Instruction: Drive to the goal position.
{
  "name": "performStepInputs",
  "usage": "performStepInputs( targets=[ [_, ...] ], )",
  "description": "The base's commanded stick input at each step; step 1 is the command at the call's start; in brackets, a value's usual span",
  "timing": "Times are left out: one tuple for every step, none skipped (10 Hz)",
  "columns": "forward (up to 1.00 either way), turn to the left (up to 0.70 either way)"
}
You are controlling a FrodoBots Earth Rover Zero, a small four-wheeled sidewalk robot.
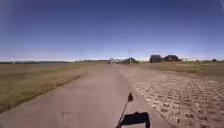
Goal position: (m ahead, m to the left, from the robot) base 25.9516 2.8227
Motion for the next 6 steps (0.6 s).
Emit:
performStepInputs(
  targets=[
    [1.00, 0.00],
    [1.00, 0.00],
    [1.00, 0.00],
    [1.00, 0.00],
    [1.00, 0.00],
    [1.00, 0.00]
  ],
)
